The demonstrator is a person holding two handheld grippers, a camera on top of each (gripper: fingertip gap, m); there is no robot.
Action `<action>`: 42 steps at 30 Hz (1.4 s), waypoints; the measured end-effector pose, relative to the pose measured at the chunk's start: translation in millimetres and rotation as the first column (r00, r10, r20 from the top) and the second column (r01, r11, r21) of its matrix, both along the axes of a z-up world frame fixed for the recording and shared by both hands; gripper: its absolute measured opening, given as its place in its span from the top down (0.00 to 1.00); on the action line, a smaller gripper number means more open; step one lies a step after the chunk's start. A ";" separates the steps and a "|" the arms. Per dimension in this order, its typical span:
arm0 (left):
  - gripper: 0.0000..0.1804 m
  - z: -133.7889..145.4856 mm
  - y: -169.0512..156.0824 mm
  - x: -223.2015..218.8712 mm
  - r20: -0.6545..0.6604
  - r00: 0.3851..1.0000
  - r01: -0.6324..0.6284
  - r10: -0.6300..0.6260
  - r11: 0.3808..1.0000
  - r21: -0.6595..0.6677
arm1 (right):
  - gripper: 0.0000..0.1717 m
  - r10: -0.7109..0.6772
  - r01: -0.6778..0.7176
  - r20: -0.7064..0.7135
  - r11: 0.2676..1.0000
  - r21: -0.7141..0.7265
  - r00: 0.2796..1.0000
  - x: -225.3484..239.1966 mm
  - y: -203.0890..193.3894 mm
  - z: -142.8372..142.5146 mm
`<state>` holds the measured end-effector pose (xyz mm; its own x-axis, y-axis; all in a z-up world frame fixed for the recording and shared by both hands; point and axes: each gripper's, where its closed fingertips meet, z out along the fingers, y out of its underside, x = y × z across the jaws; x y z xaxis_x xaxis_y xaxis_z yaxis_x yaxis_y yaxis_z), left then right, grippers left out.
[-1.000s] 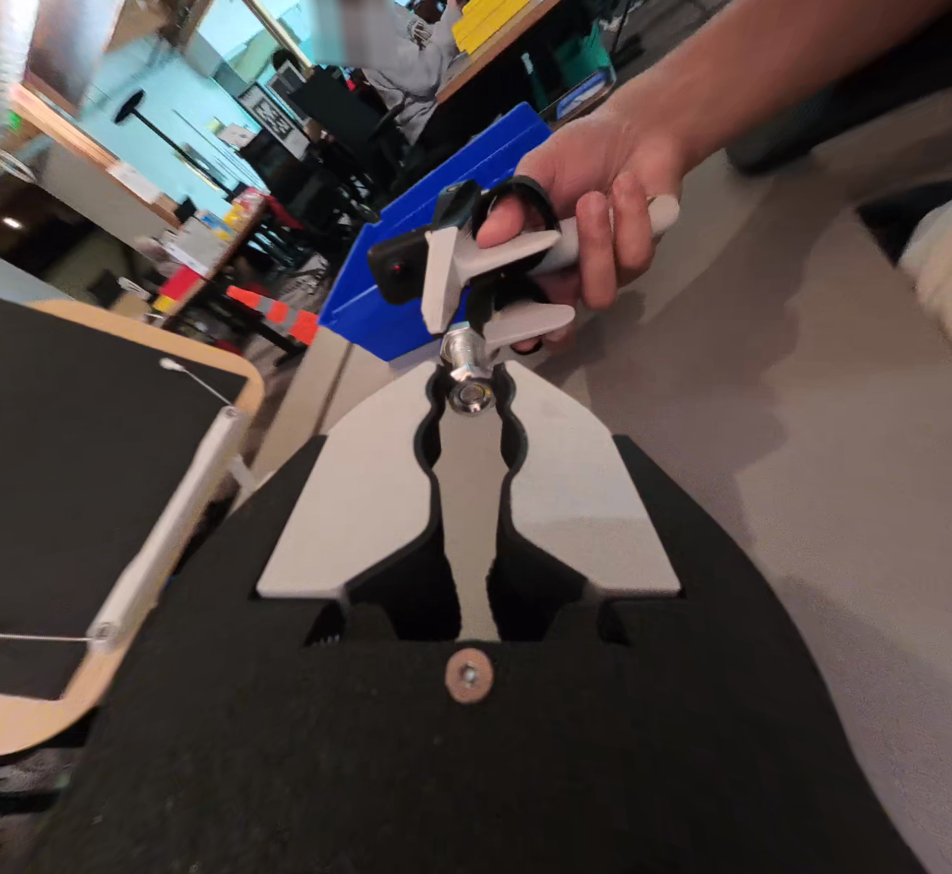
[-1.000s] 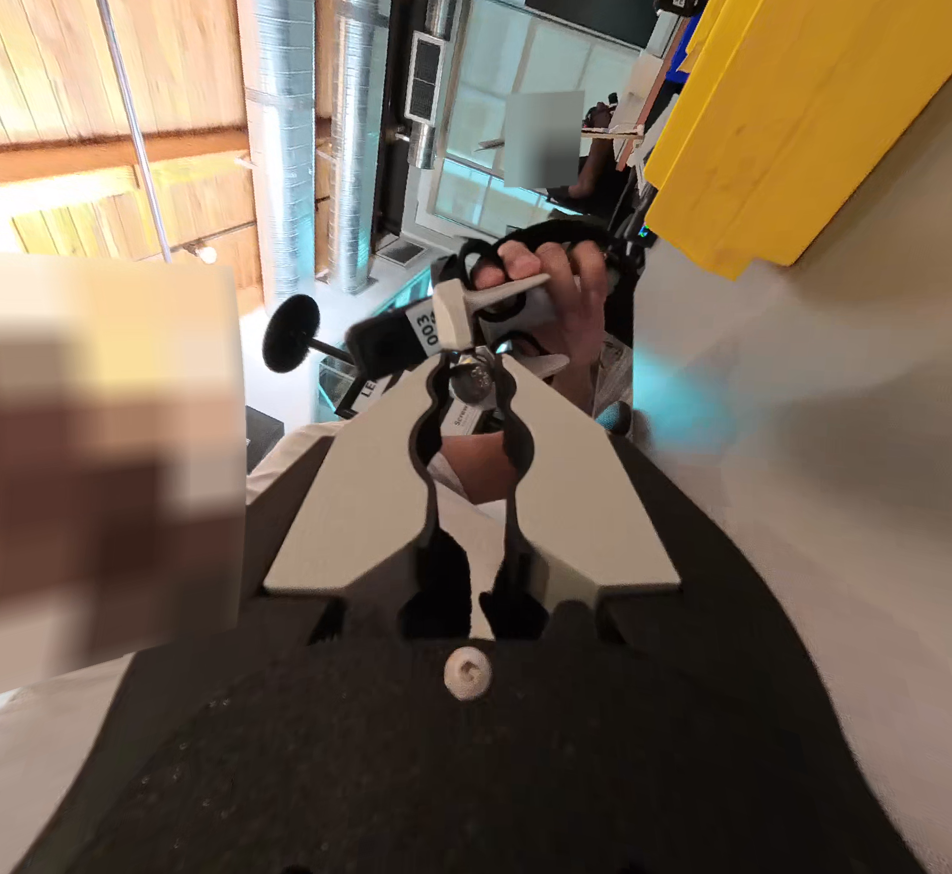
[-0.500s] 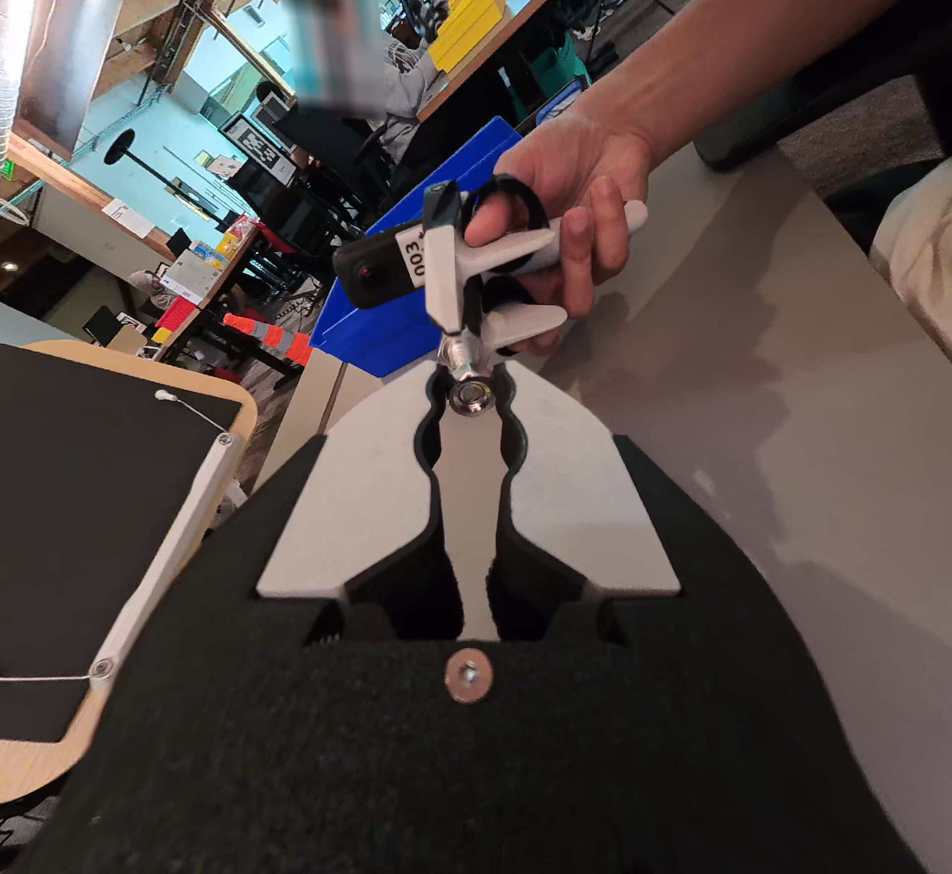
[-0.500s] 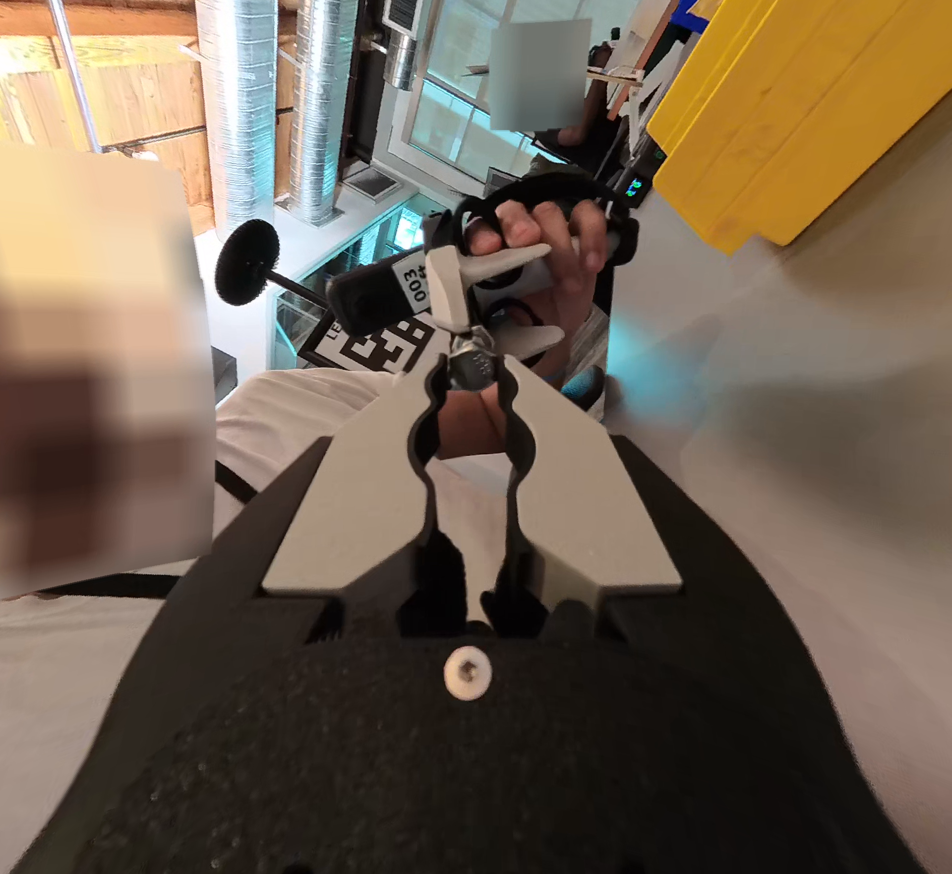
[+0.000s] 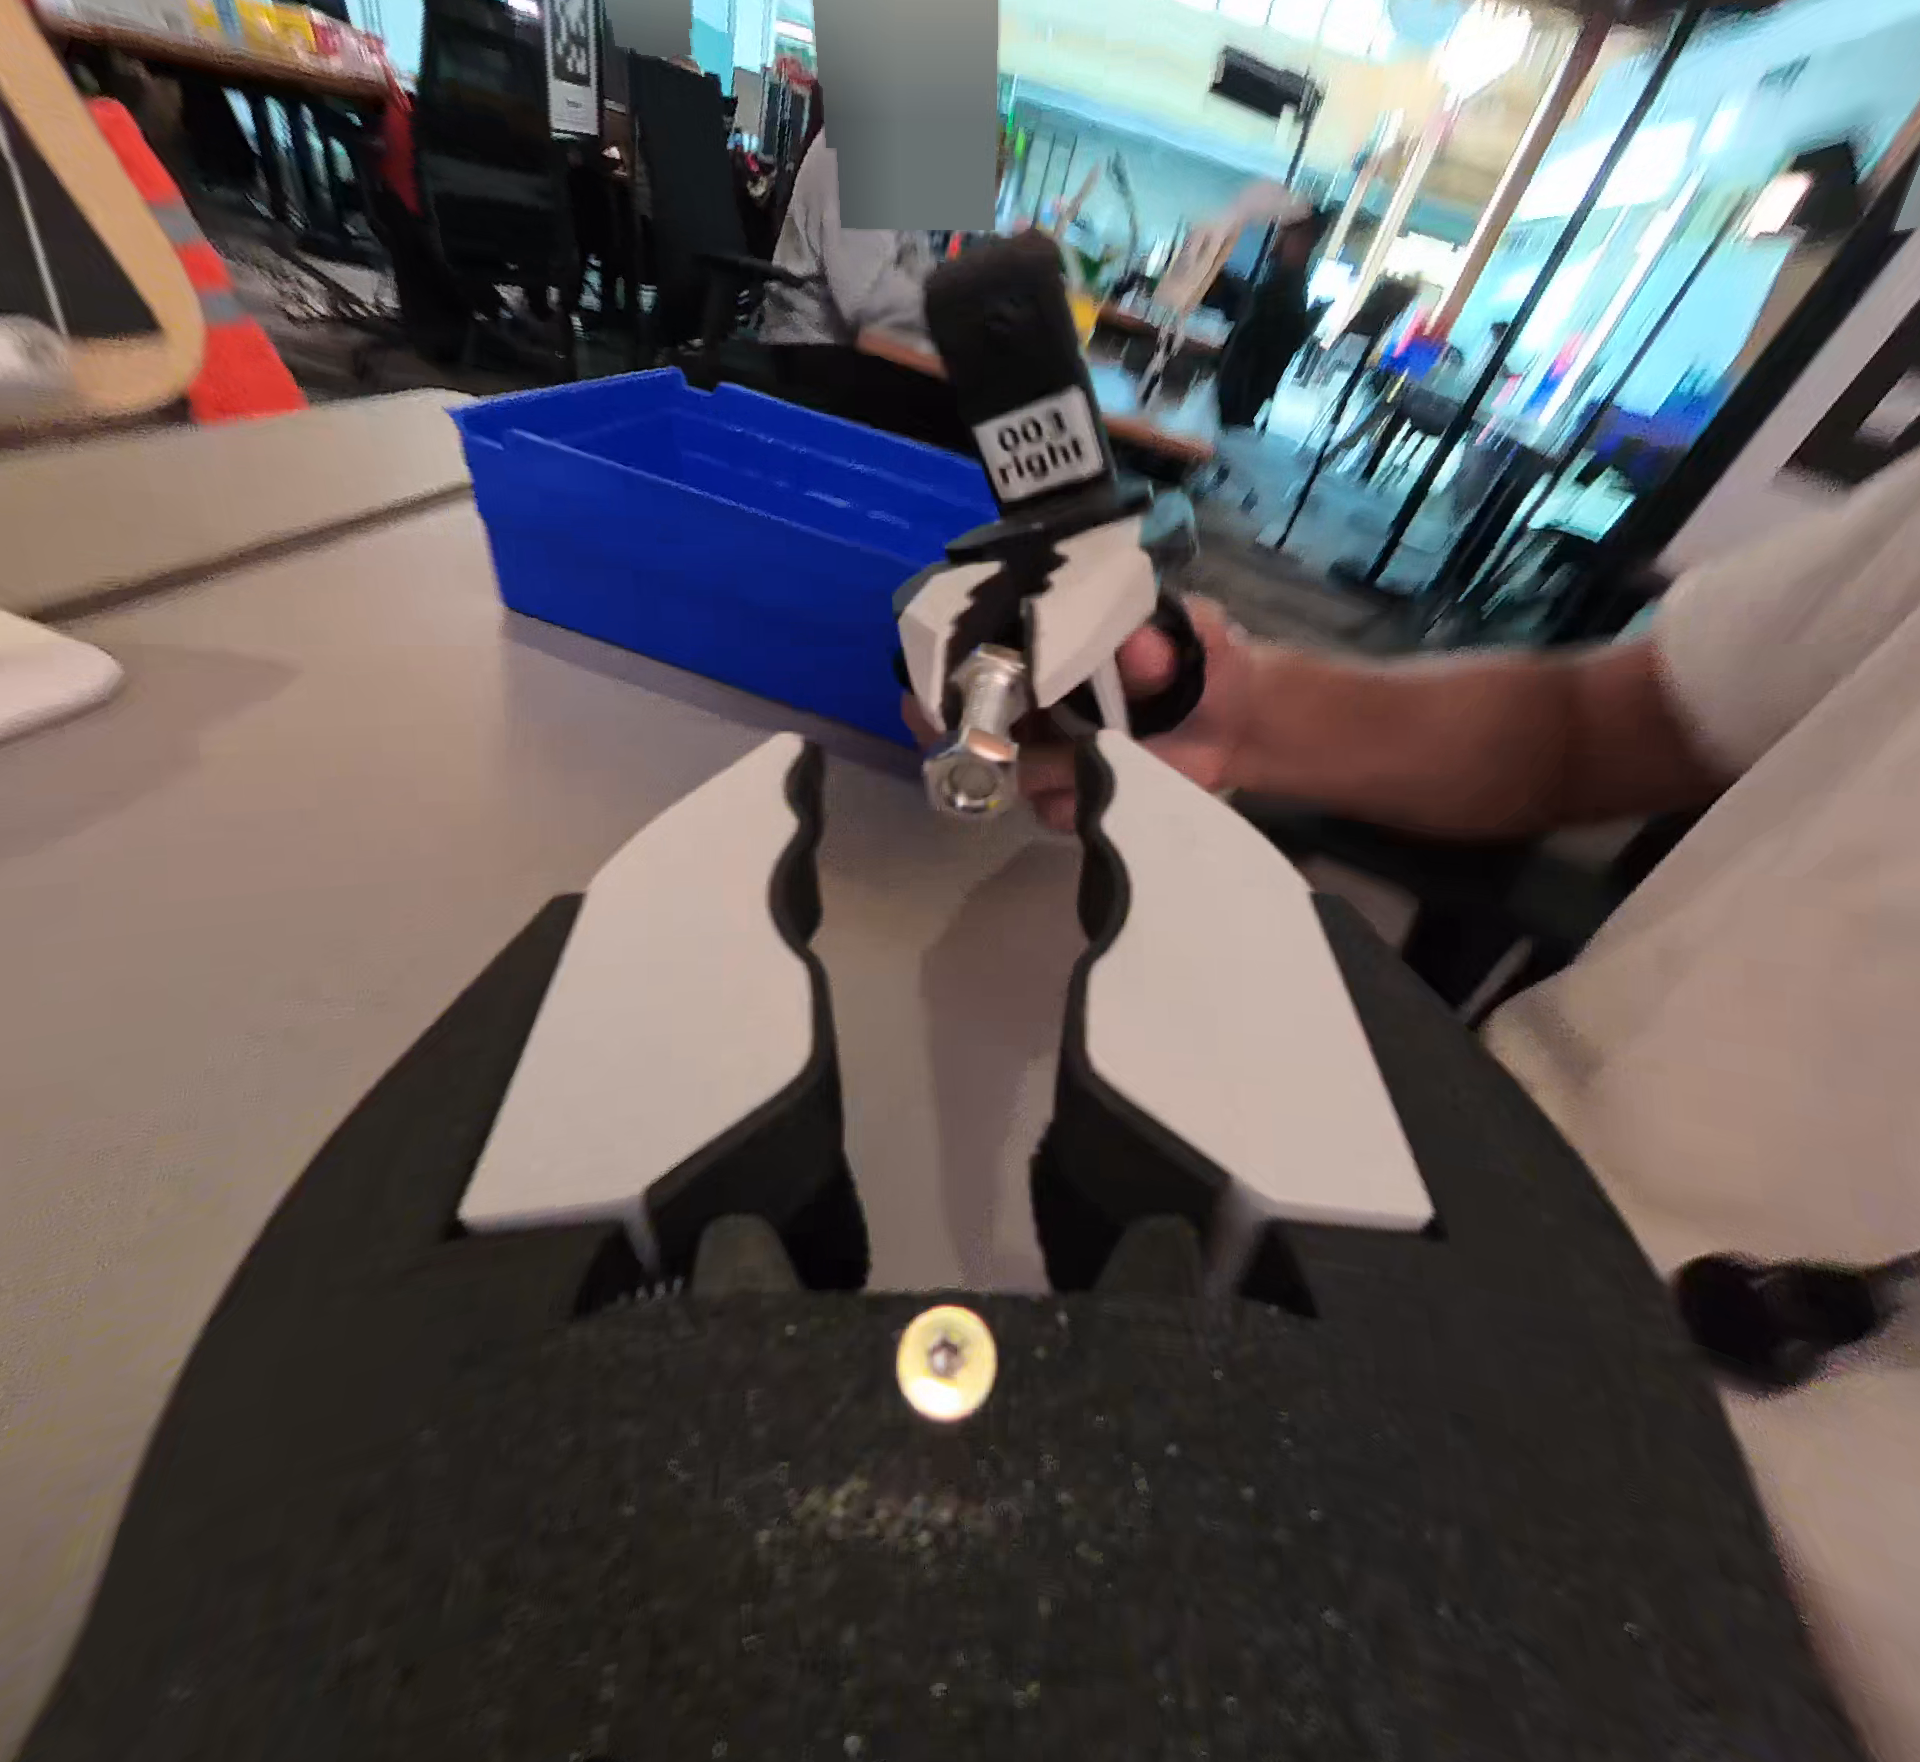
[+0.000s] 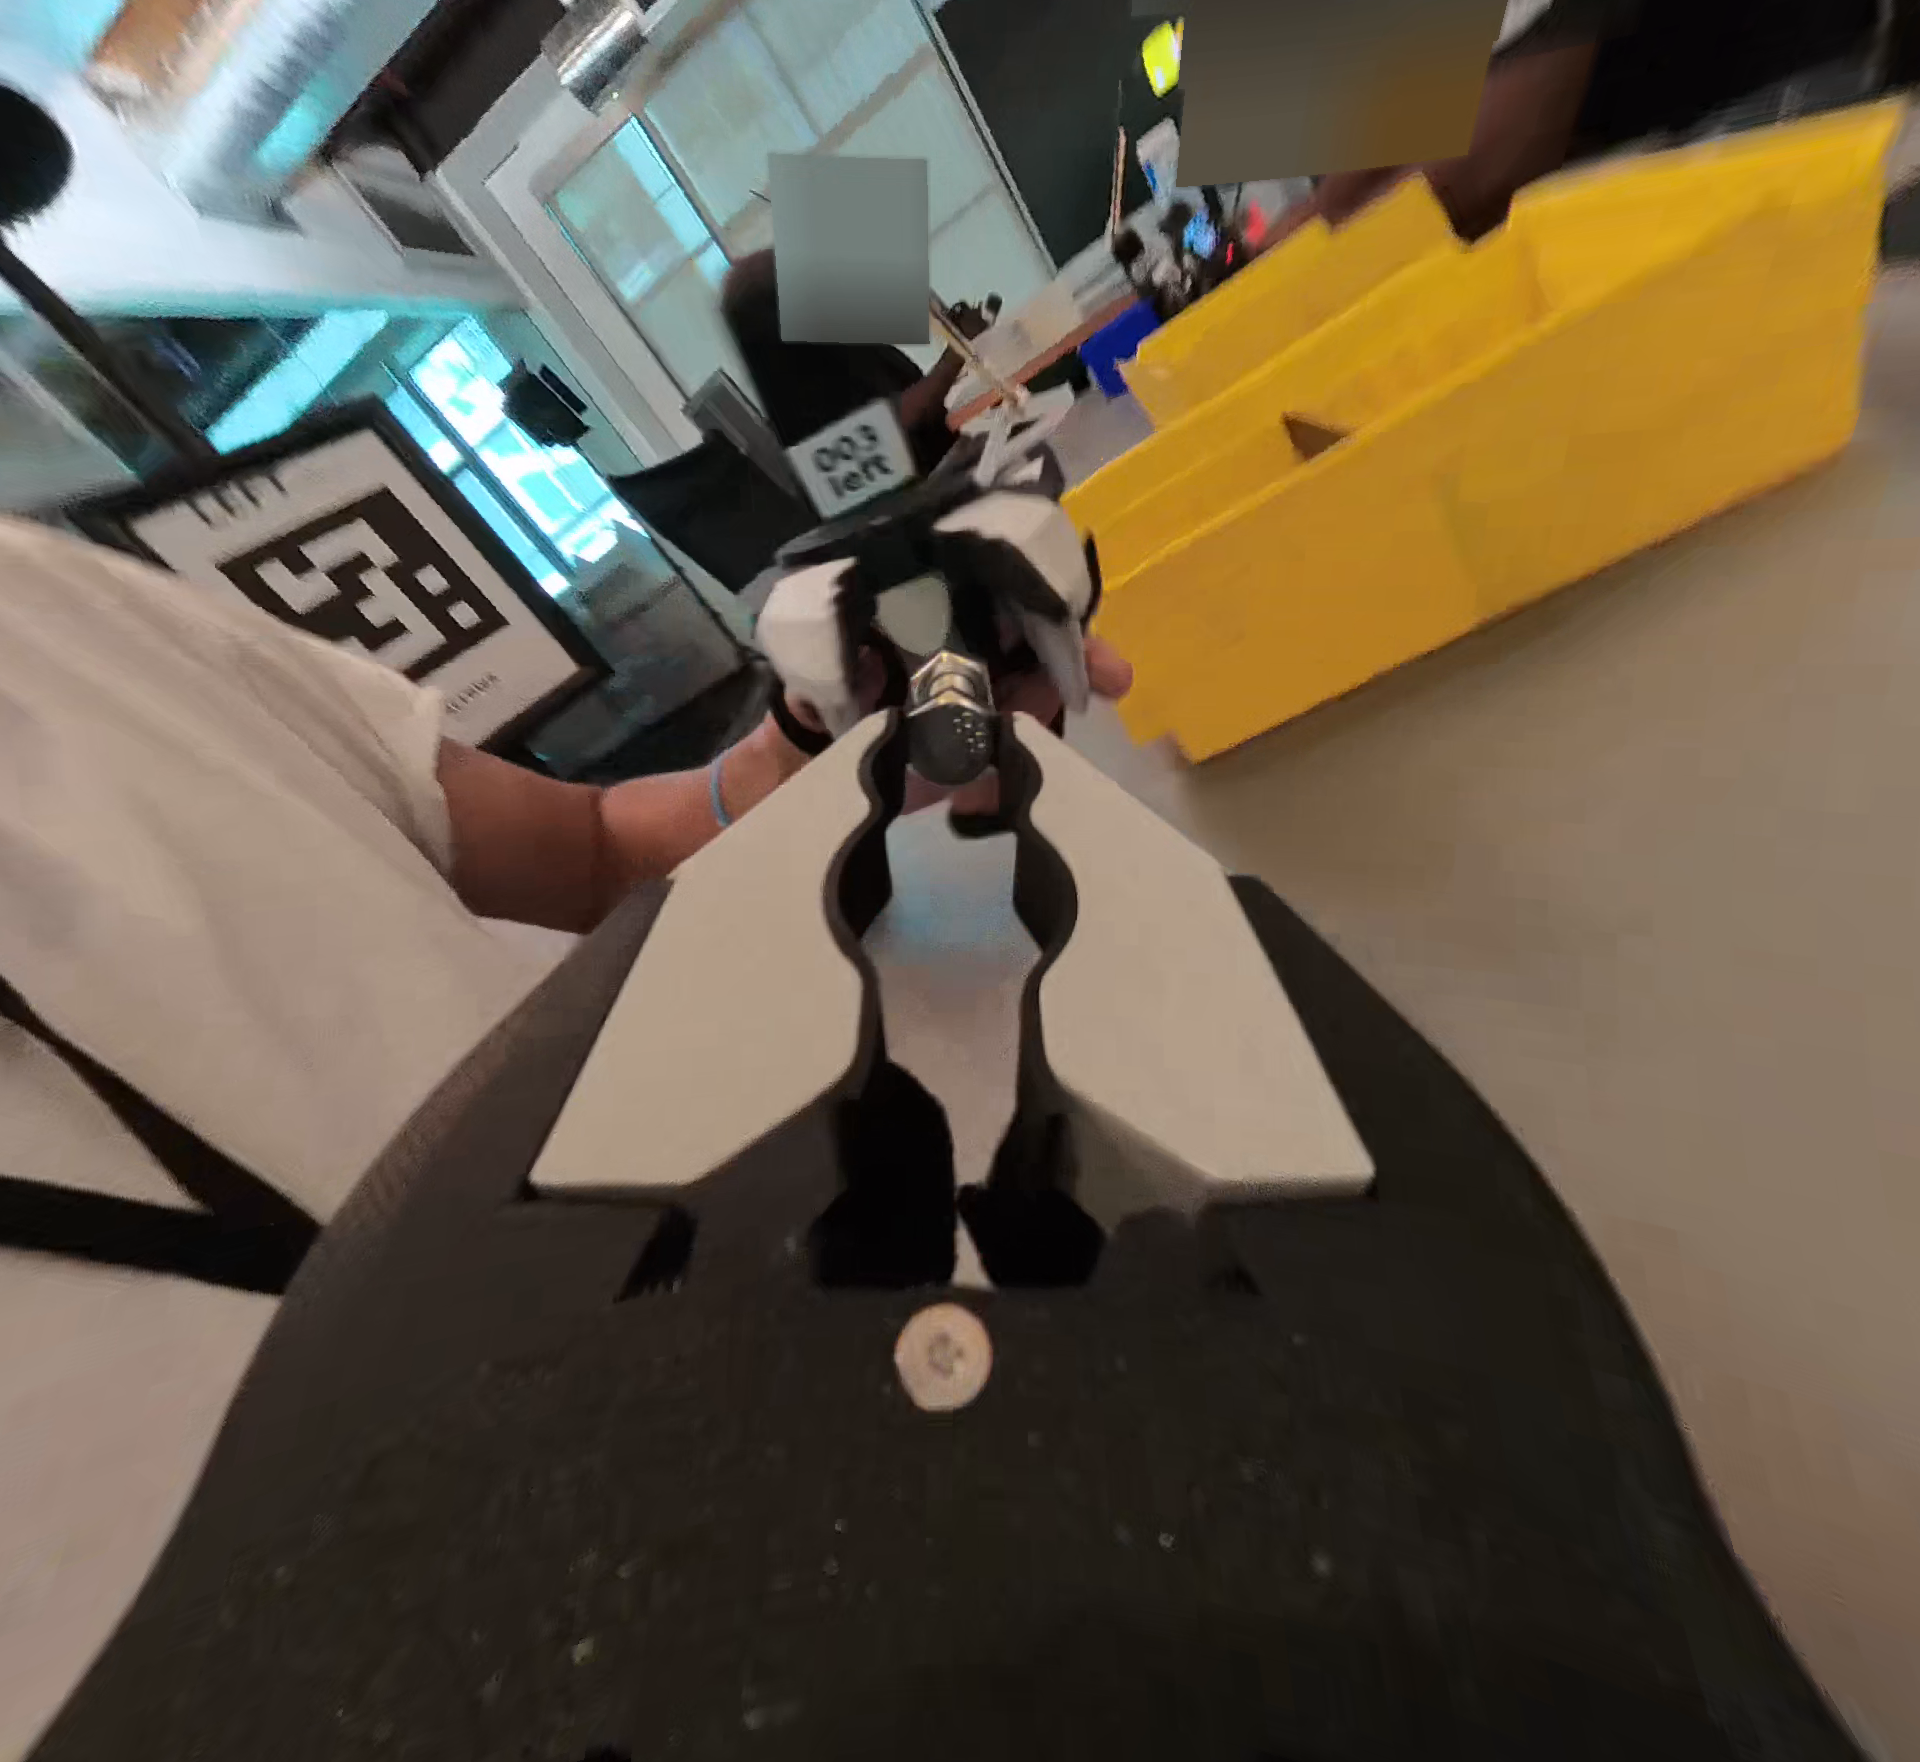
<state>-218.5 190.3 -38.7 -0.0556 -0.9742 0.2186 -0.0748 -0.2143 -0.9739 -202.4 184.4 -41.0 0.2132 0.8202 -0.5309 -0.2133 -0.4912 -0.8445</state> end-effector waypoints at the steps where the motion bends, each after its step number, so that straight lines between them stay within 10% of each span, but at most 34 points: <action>1: 0.78 2.3 2.1 -0.7 0.028 1.000 0.006 -0.003 0.994 -0.109 | 0.90 -0.020 0.019 0.018 0.995 0.099 1.000 0.7 -2.2 4.3; 6: 0.82 10.1 -0.6 -3.5 0.131 0.988 0.128 -0.078 0.892 -0.433 | 0.90 -0.093 0.090 -0.011 0.923 0.374 0.996 5.0 -8.9 16.5; 12: 0.86 19.6 -14.0 -4.2 0.170 0.977 0.200 -0.132 0.847 -0.492 | 0.90 -0.124 0.097 0.034 0.895 0.435 0.992 3.1 -8.3 10.2; 17: 0.85 44.7 5.0 -22.1 0.079 0.989 -0.122 0.124 0.992 -0.038 | 0.90 -0.098 0.089 0.003 0.920 0.381 0.995 6.4 -5.9 8.5; 22: 0.70 46.3 14.6 -31.5 0.064 0.921 -0.382 0.385 0.856 0.350 | 0.90 -0.080 0.084 -0.025 0.936 0.342 0.996 8.1 -4.3 8.1; 30: 0.76 -6.5 -3.5 -9.7 -0.138 0.984 -0.141 0.111 0.963 -0.229 | 0.90 -0.015 0.022 -0.026 0.953 0.301 1.000 3.0 -10.0 4.4; 35: 0.81 -6.2 -13.7 -8.5 0.004 0.998 0.056 -0.069 0.778 -0.625 | 0.90 0.014 -0.002 -0.043 0.965 0.263 0.999 -0.2 -9.7 0.2; 42: 0.81 -7.2 -13.3 -6.4 0.108 0.991 0.133 -0.078 0.595 -0.793 | 0.90 0.020 -0.013 -0.026 0.965 0.261 0.999 -5.2 -10.3 -4.4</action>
